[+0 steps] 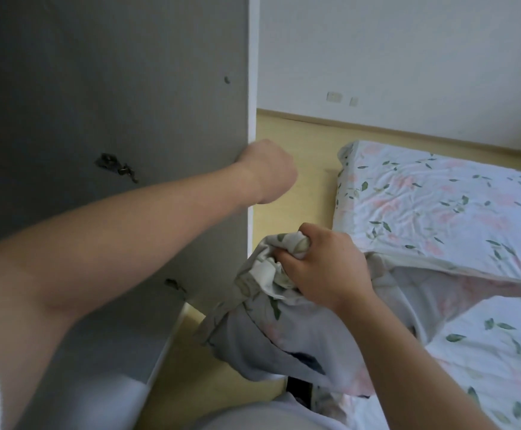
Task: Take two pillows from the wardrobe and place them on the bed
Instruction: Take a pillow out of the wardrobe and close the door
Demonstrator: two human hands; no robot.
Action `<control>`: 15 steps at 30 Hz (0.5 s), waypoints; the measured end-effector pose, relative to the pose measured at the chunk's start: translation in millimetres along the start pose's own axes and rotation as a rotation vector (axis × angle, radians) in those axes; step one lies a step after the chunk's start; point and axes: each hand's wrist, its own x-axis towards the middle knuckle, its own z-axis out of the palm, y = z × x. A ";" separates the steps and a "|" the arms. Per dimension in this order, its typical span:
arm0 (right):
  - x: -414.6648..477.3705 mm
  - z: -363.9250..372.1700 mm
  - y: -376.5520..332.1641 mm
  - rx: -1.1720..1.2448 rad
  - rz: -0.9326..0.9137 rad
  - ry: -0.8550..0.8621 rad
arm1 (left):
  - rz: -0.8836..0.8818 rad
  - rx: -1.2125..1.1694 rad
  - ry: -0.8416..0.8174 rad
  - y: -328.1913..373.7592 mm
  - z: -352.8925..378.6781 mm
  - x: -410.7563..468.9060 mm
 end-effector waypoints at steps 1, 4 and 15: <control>-0.6 3.3 -2.9 0.009 -0.014 -0.011 | -0.013 -0.025 -0.023 0.4 1.7 -10.8; -5.7 17.2 -15.1 0.030 -0.067 -0.049 | -0.063 -0.071 -0.074 3.2 7.0 -46.0; -33.0 62.5 -61.8 0.137 -0.196 -0.189 | -0.228 0.080 -0.255 -6.4 68.8 -149.7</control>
